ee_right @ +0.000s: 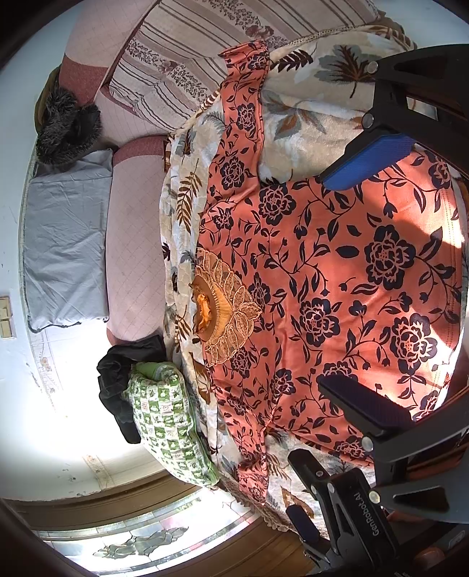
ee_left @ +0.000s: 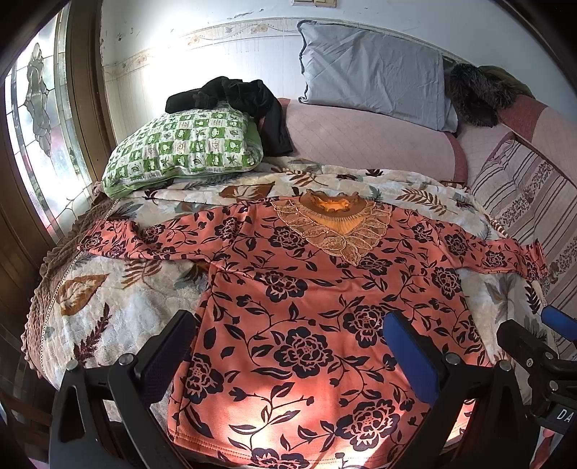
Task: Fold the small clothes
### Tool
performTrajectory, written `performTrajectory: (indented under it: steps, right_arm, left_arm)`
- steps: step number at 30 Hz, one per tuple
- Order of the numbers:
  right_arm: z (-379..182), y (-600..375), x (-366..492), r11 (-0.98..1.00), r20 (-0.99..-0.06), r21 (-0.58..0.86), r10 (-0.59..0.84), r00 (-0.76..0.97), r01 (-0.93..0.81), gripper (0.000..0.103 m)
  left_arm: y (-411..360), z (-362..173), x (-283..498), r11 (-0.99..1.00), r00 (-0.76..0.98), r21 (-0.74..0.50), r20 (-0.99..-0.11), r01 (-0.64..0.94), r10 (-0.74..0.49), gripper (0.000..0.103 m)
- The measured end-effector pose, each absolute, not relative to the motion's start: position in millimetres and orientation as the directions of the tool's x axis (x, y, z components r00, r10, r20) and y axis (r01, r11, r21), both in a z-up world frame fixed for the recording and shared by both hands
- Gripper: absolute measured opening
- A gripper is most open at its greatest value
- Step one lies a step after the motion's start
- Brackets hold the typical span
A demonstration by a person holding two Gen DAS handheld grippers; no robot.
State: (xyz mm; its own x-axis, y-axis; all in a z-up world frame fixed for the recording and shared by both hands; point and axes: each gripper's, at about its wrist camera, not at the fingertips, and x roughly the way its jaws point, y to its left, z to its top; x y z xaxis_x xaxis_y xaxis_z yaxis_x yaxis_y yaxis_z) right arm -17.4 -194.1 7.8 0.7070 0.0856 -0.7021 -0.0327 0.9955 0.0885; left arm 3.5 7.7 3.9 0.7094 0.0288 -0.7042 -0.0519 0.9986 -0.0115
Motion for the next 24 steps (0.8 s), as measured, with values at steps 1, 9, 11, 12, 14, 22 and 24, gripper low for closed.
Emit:
performTrajectory:
  steps: [1,9,11,12,14,22,24]
  right_arm:
    - [8.3,-193.0,-17.6,0.995,-0.703,0.090,0.087,0.706,-0.034,0.103]
    - [2.9,-193.9,-10.7,0.995,-0.711,0.095,0.091,0.697,-0.034,0.103]
    - [2.6,-195.0,-10.8,0.995,-0.710,0.096,0.092,0.698,-0.034,0.103]
    - [2.7,-194.9,-10.8,0.994,-0.710,0.101,0.098,0.697,-0.036,0.103]
    - [-1.5,-206.9,-9.0,0.986,-0.699,0.161,0.144,0.700,-0.043,0.103]
    - [-83.2,-418.3,26.6,0.650,-0.550,0.716,0.302,0.778,0.254,0.103]
    - [-112.2,-486.9,42.0,0.523,-0.543,0.771,0.244,0.804,0.362,0.102]
  left_arm:
    - [8.0,4.2,3.4,0.999,0.710,-0.011,-0.704,-0.052,0.030,0.103]
    - [8.9,0.4,5.5,0.999,0.707,-0.013,-0.707,-0.050,0.026,0.103]
    - [11.9,-3.9,8.0,0.999,0.703,-0.024,-0.711,-0.047,0.016,0.103]
    - [15.9,-6.4,10.5,0.998,0.697,-0.043,-0.717,-0.047,0.002,0.103]
    - [30.2,-15.3,16.3,0.992,0.675,-0.115,-0.736,-0.052,-0.050,0.103]
    - [128.7,-79.6,46.9,0.920,0.544,-0.259,-0.837,-0.295,-0.061,0.103]
    - [149.6,-88.9,50.2,0.903,0.530,-0.250,-0.848,-0.351,-0.029,0.103]
